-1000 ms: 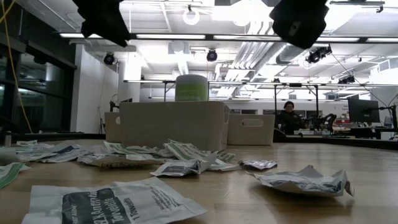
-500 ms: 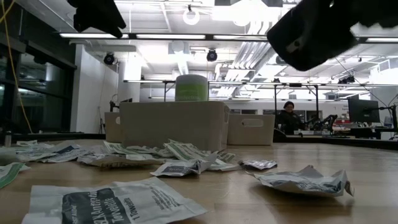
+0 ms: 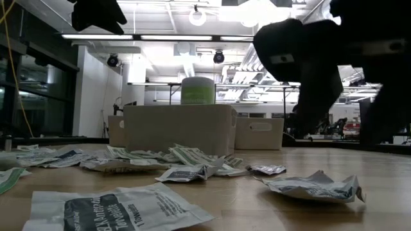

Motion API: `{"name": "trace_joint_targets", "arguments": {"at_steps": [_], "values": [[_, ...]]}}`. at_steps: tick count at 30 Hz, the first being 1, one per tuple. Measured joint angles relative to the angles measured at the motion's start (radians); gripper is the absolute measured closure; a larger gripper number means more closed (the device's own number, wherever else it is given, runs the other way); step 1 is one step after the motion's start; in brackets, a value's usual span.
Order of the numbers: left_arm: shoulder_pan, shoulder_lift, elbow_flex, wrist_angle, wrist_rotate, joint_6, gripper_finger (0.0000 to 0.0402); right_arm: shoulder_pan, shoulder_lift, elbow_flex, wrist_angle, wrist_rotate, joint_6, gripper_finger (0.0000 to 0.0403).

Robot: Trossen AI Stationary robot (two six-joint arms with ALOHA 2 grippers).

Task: Pick & Place First Aid Supplies
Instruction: Put the towelette pack into the right bin

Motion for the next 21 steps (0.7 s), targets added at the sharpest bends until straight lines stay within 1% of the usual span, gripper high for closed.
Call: {"name": "trace_joint_targets", "arguments": {"at_steps": [3, 8, 13, 17, 21], "values": [[0.001, 0.0, 0.0, -0.001, -0.001, 0.0, 0.0254, 0.0, 0.012, 0.0, -0.012, -0.006, -0.003, 0.0258], [0.001, 0.0, 0.0, -0.003, -0.015, 0.0, 0.0254, 0.001, 0.033, 0.001, -0.009, -0.053, -0.051, 0.0258], [0.001, 0.0, 0.0, -0.003, -0.022, 0.0, 0.0254, 0.001, 0.049, 0.001, -0.009, -0.048, -0.053, 0.0262], [0.001, 0.0, 0.0, -0.009, -0.026, 0.0, 0.0254, -0.002, 0.05, 0.001, -0.015, -0.044, -0.046, 0.0279], [0.001, 0.0, 0.0, -0.023, -0.036, 0.0, 0.0254, -0.002, 0.05, 0.001, -0.035, -0.045, -0.044, 0.0314]]}}
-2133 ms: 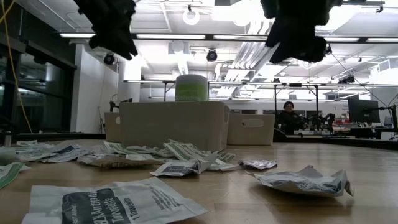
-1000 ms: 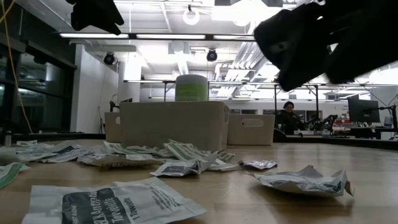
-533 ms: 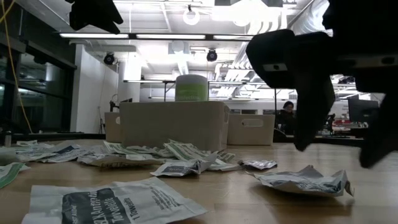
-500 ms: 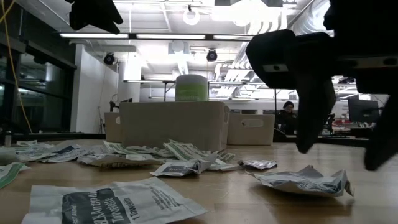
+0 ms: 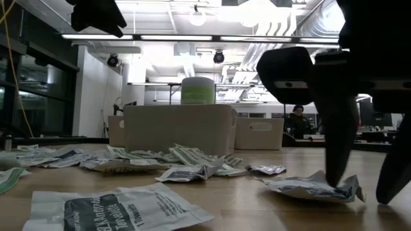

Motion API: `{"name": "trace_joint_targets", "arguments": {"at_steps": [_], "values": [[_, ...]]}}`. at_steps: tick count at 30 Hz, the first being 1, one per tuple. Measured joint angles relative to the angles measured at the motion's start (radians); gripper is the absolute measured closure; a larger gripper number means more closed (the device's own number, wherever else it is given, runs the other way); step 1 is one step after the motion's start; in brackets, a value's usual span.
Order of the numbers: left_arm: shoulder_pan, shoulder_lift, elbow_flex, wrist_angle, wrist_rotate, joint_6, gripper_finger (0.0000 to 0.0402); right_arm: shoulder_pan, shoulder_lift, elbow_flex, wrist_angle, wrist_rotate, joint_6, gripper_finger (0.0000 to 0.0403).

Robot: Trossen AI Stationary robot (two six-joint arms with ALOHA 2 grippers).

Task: Pick & Place First Aid Supplies
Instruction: Put the towelette pack into the right bin

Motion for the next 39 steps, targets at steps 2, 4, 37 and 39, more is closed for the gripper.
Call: {"name": "trace_joint_targets", "arguments": {"at_steps": [2, 4, 37, 39], "values": [[0.0, 0.0, 0.0, -0.002, -0.003, 0.0, 0.0254, 0.0, 0.0, 0.0, -0.01, -0.004, 0.009, 0.0334], [0.0, 0.0, 0.0, -0.002, -0.007, 0.0, 0.0254, 0.0, 0.0, 0.0, -0.014, -0.008, 0.024, 0.0355], [0.0, 0.0, 0.0, -0.003, -0.018, 0.0, 0.0254, -0.021, -0.004, 0.403, -0.6, 0.144, 0.41, 0.0403], [0.0, 0.0, 0.0, -0.003, -0.018, 0.0, 0.0254, -0.043, -0.004, 0.451, -0.687, 0.181, 0.46, 0.0403]]}}
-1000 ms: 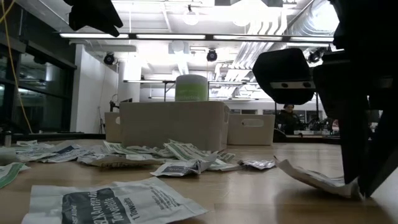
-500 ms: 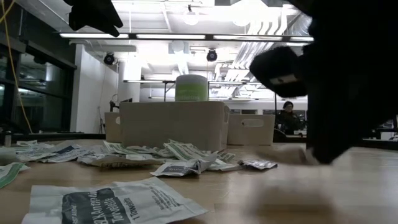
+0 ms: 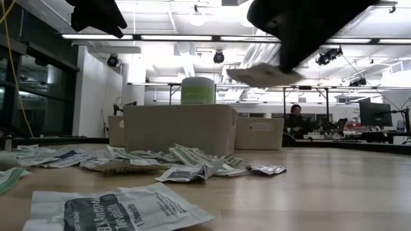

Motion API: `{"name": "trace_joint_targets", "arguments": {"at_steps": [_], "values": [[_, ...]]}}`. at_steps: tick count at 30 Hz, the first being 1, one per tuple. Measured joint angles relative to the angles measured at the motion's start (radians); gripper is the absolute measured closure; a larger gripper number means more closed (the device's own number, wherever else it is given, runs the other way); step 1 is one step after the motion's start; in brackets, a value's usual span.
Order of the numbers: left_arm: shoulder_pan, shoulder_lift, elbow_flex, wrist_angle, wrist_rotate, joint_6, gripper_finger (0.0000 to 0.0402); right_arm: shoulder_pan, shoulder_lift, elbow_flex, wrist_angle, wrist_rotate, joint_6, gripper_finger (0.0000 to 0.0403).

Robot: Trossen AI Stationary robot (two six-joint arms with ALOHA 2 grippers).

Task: Pick & Place First Aid Supplies
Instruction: Put the towelette pack into the right bin

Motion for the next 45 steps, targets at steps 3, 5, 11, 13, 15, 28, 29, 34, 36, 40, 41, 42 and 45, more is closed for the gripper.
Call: {"name": "trace_joint_targets", "arguments": {"at_steps": [3, 5, 11, 13, 15, 28, 29, 34, 36, 40, 41, 42, 45], "values": [[0.0, 0.0, 0.0, 0.0, -0.003, 0.0, 0.0254, -0.041, 0.0, 0.063, -0.112, 0.053, 0.076, 0.0403], [0.0, 0.0, 0.0, 0.0, -0.011, 0.0, 0.0254, -0.076, 0.0, 0.103, -0.185, 0.069, 0.119, 0.0403], [0.0, 0.0, 0.0, 0.0, -0.016, 0.0, 0.0254, -0.2, 0.0, 0.211, -0.385, 0.112, 0.203, 0.0403], [0.0, 0.0, 0.0, 0.0, -0.016, 0.0, 0.0254, -0.25, -0.004, 0.241, -0.439, 0.119, 0.219, 0.0403], [0.0, 0.0, 0.0, 0.001, -0.016, 0.0, 0.0254, -0.303, -0.014, 0.265, -0.479, 0.119, 0.221, 0.0403], [0.0, 0.0, 0.0, 0.005, -0.017, -0.015, 0.0254, -0.683, -0.185, 0.177, -0.539, 0.087, 0.204, 0.0403], [0.0, 0.0, 0.0, 0.005, -0.019, -0.019, 0.0254, -0.708, -0.191, 0.164, -0.538, 0.074, 0.189, 0.0403], [0.0, 0.0, 0.0, 0.003, -0.024, -0.026, 0.0254, -0.807, -0.197, 0.105, -0.503, 0.036, -0.024, 0.0403], [0.0, 0.0, 0.0, 0.003, -0.024, -0.026, 0.0254, -0.837, -0.198, 0.065, -0.468, 0.005, -0.167, 0.0403], [0.0, 0.0, 0.0, 0.002, -0.024, -0.026, 0.0254, -0.894, -0.198, -0.022, -0.407, -0.025, -0.381, 0.0403], [0.0, 0.0, 0.0, 0.002, -0.024, -0.026, 0.0254, -0.907, -0.198, -0.043, -0.389, -0.025, -0.431, 0.0403], [0.0, 0.0, 0.0, 0.002, -0.024, -0.026, 0.0254, -0.921, -0.198, -0.065, -0.37, -0.024, -0.487, 0.0403], [0.0, 0.0, 0.0, 0.002, -0.024, -0.027, 0.0254, -0.958, -0.198, -0.123, -0.311, -0.012, -0.632, 0.0403]]}}
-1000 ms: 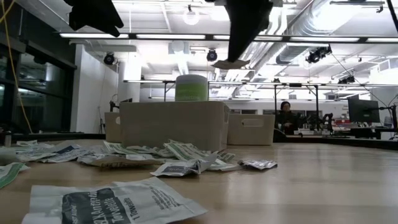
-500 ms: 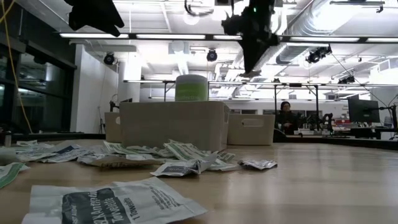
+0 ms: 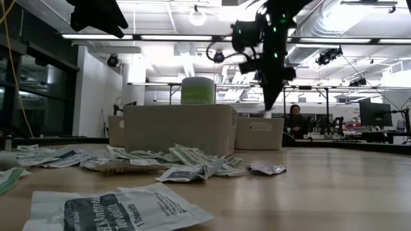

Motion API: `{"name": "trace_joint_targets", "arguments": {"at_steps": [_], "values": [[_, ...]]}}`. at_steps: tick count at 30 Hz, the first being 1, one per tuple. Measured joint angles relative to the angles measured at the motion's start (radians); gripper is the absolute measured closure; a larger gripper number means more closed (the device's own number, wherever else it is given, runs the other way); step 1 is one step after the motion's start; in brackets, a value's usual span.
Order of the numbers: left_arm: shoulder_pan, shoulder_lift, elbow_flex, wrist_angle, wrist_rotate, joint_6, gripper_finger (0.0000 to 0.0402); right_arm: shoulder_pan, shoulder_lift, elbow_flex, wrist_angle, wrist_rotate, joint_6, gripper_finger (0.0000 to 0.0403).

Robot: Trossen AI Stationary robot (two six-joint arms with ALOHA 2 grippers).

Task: Pick & Place First Aid Supplies
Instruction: Put the towelette pack into the right bin, then put the right ointment pack into the bottom center bin

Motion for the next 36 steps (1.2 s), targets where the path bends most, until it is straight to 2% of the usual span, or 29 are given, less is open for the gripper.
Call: {"name": "trace_joint_targets", "arguments": {"at_steps": [4, 12, 18, 26, 31, 36], "values": [[0.0, 0.0, 0.0, 0.0, 0.0, -0.003, 0.0254, -0.045, 0.0, -0.056, 0.091, 0.002, -0.142, 0.0403], [0.0, 0.0, 0.0, 0.0, -0.003, -0.004, 0.0254, -0.114, 0.0, -0.096, 0.218, -0.001, -0.323, 0.0403], [0.0, 0.0, 0.0, 0.0, -0.003, -0.004, 0.0254, -0.132, 0.0, -0.096, 0.261, 0.0, -0.501, 0.0403], [0.0, 0.0, 0.0, 0.0, -0.003, -0.026, 0.0254, -0.157, 0.0, -0.096, 0.268, -0.071, -0.602, 0.0399], [0.0, 0.0, 0.0, 0.0, -0.002, -0.028, 0.0254, -0.157, 0.0, -0.096, 0.271, -0.066, -0.672, 0.0365], [0.0, 0.0, 0.0, 0.0, -0.002, -0.035, 0.0254, -0.154, 0.0, -0.096, 0.276, -0.022, -0.645, 0.031]]}}
